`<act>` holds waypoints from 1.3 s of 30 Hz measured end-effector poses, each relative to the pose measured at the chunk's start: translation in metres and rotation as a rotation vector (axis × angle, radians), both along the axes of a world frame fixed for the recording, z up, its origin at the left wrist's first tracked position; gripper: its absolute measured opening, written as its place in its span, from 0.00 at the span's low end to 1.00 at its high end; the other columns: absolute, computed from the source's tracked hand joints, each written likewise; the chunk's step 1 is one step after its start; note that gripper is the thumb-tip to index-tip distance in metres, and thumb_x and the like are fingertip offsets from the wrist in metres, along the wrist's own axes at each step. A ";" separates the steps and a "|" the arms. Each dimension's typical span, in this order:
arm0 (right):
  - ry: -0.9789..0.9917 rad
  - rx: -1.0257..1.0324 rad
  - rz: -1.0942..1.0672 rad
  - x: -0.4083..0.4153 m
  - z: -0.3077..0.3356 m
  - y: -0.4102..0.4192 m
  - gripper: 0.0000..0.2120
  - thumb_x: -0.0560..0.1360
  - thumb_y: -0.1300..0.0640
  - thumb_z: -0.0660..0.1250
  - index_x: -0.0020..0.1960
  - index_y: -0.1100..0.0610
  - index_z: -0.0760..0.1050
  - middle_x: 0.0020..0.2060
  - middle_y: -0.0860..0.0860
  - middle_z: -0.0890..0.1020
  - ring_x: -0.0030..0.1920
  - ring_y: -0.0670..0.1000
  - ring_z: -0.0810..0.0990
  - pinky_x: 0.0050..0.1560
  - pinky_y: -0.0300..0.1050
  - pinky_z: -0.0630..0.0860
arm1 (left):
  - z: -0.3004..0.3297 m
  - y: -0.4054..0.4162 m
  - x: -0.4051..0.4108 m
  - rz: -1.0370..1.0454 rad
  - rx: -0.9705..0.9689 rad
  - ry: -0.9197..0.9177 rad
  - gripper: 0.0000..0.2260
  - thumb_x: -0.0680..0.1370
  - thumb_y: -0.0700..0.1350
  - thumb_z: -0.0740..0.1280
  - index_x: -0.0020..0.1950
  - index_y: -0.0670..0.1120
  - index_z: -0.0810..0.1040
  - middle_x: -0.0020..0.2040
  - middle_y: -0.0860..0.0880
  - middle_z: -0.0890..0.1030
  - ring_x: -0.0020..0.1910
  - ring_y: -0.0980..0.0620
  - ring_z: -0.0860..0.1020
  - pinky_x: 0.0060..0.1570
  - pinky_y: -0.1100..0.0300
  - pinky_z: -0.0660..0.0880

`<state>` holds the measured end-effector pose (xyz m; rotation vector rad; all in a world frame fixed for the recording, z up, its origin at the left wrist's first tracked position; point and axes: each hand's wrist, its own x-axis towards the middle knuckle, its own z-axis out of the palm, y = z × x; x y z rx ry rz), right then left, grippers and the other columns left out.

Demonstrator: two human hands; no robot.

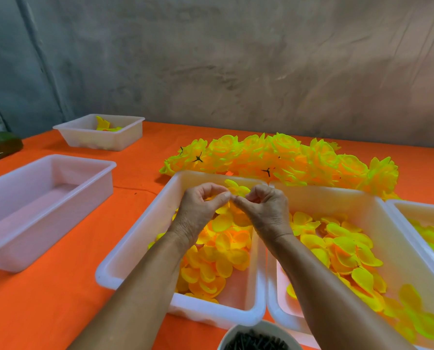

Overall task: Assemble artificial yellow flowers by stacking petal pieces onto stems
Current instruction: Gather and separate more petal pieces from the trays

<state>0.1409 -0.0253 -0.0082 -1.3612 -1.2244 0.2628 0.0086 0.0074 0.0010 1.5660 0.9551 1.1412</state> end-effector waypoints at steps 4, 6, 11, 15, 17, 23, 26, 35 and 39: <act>-0.048 0.016 -0.008 -0.001 0.000 0.000 0.23 0.64 0.60 0.78 0.24 0.49 0.65 0.22 0.43 0.69 0.23 0.40 0.67 0.26 0.31 0.61 | -0.004 0.005 -0.001 0.088 0.158 0.018 0.07 0.69 0.43 0.75 0.35 0.46 0.79 0.48 0.50 0.80 0.46 0.59 0.78 0.45 0.68 0.74; -0.069 0.027 -0.010 -0.001 -0.001 0.000 0.25 0.64 0.60 0.79 0.24 0.48 0.64 0.22 0.42 0.69 0.25 0.39 0.65 0.26 0.32 0.60 | -0.005 0.005 -0.001 0.084 0.195 0.104 0.07 0.68 0.46 0.76 0.35 0.46 0.81 0.48 0.53 0.79 0.47 0.63 0.77 0.44 0.72 0.72; -0.128 0.051 0.020 -0.007 -0.004 0.001 0.26 0.65 0.61 0.78 0.23 0.46 0.62 0.21 0.40 0.67 0.25 0.43 0.64 0.30 0.43 0.62 | -0.007 0.008 0.000 0.109 0.182 0.041 0.08 0.67 0.45 0.77 0.35 0.48 0.79 0.48 0.51 0.79 0.39 0.60 0.76 0.42 0.68 0.74; -0.158 0.064 0.000 -0.006 -0.005 0.002 0.27 0.65 0.61 0.78 0.24 0.45 0.61 0.21 0.40 0.67 0.25 0.43 0.64 0.30 0.44 0.63 | -0.005 0.008 -0.001 0.045 0.117 -0.020 0.06 0.66 0.45 0.77 0.34 0.50 0.80 0.49 0.50 0.80 0.44 0.55 0.78 0.47 0.58 0.76; -0.185 0.072 -0.008 -0.006 -0.005 0.003 0.27 0.65 0.62 0.78 0.24 0.45 0.61 0.21 0.43 0.67 0.26 0.45 0.65 0.30 0.45 0.63 | -0.005 0.007 -0.001 0.018 0.104 -0.019 0.07 0.66 0.43 0.77 0.33 0.51 0.81 0.50 0.51 0.80 0.48 0.55 0.79 0.50 0.57 0.75; -0.193 0.095 0.035 -0.008 -0.004 0.003 0.21 0.64 0.63 0.78 0.26 0.51 0.67 0.23 0.51 0.71 0.27 0.48 0.66 0.28 0.47 0.65 | -0.002 0.004 -0.005 -0.103 -0.195 -0.071 0.04 0.60 0.50 0.75 0.32 0.52 0.83 0.38 0.57 0.83 0.51 0.55 0.76 0.58 0.52 0.66; -0.194 0.071 0.077 -0.009 -0.004 0.004 0.23 0.63 0.64 0.78 0.26 0.49 0.65 0.24 0.51 0.72 0.28 0.48 0.67 0.29 0.47 0.67 | 0.000 0.005 -0.008 -0.176 -0.398 -0.071 0.04 0.59 0.49 0.73 0.31 0.51 0.83 0.33 0.57 0.81 0.53 0.52 0.72 0.60 0.48 0.62; 0.083 -0.030 0.308 -0.008 -0.001 0.004 0.21 0.63 0.66 0.78 0.26 0.53 0.67 0.24 0.50 0.69 0.27 0.46 0.64 0.30 0.41 0.62 | -0.001 0.014 -0.012 -0.199 -0.715 -0.232 0.07 0.75 0.39 0.66 0.38 0.47 0.76 0.33 0.51 0.78 0.37 0.53 0.74 0.37 0.59 0.69; 0.338 -0.018 0.276 0.002 -0.002 0.004 0.19 0.68 0.68 0.73 0.30 0.56 0.65 0.24 0.45 0.67 0.27 0.43 0.65 0.29 0.37 0.63 | -0.002 0.018 -0.009 -0.140 -0.593 -0.329 0.04 0.76 0.41 0.66 0.42 0.47 0.76 0.41 0.49 0.78 0.43 0.53 0.75 0.45 0.56 0.70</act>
